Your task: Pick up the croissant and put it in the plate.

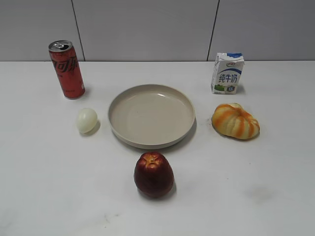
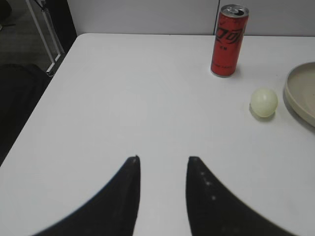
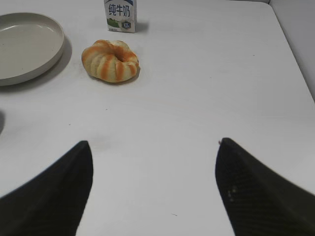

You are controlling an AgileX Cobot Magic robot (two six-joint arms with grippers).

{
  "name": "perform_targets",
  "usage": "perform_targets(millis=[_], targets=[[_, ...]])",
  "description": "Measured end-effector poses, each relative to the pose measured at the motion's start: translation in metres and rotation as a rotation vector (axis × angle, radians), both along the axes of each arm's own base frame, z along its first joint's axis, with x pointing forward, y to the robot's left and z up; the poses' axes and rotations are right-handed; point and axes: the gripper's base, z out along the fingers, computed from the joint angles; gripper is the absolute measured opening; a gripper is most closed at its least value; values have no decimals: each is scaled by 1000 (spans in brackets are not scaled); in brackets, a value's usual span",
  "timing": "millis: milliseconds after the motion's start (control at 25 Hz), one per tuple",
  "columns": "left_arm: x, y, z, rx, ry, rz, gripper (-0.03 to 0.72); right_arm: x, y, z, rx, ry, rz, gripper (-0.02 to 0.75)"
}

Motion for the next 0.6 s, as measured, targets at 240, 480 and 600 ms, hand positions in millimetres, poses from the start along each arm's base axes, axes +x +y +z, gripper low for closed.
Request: perform_targets(millis=[240, 480, 600], targets=[[0, 0, 0, 0, 0, 0, 235, 0, 0, 0, 0, 0, 0, 585], [0, 0, 0, 0, 0, 0, 235, 0, 0, 0, 0, 0, 0, 585], [0, 0, 0, 0, 0, 0, 235, 0, 0, 0, 0, 0, 0, 585]])
